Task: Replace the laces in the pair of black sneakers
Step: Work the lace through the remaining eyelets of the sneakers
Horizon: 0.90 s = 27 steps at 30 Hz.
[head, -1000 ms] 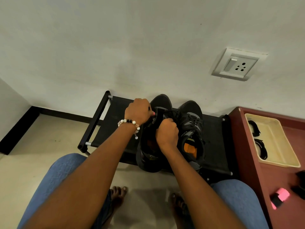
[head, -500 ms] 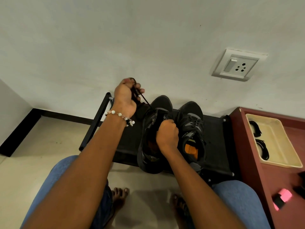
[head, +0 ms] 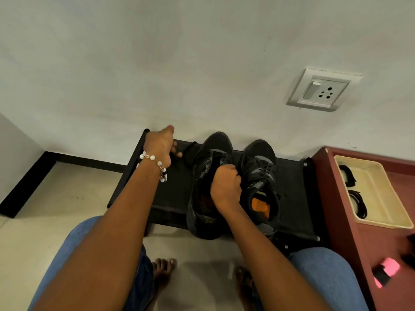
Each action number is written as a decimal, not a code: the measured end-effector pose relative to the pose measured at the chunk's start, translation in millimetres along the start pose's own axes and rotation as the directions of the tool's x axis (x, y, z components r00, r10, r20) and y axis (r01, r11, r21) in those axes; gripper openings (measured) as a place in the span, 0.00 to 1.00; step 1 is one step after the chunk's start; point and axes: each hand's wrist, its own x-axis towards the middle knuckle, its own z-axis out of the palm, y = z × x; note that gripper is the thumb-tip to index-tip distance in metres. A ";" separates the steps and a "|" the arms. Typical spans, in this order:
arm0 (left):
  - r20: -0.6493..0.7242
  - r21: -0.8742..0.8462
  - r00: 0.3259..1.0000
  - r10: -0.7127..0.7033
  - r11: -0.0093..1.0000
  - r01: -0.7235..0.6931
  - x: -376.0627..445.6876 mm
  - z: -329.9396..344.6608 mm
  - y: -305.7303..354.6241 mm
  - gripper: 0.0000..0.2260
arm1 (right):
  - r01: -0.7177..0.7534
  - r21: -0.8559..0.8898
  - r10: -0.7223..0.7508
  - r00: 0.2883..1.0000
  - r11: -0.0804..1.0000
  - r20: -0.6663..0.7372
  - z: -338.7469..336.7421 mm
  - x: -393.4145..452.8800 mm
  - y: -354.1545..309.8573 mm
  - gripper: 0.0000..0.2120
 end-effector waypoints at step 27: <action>0.300 0.369 0.897 0.324 0.828 -0.423 -4.8 16.7 3.5 0.07 | 0.008 0.044 -0.008 1.000 0.999 0.013 -6.9 -0.2 0.0 0.20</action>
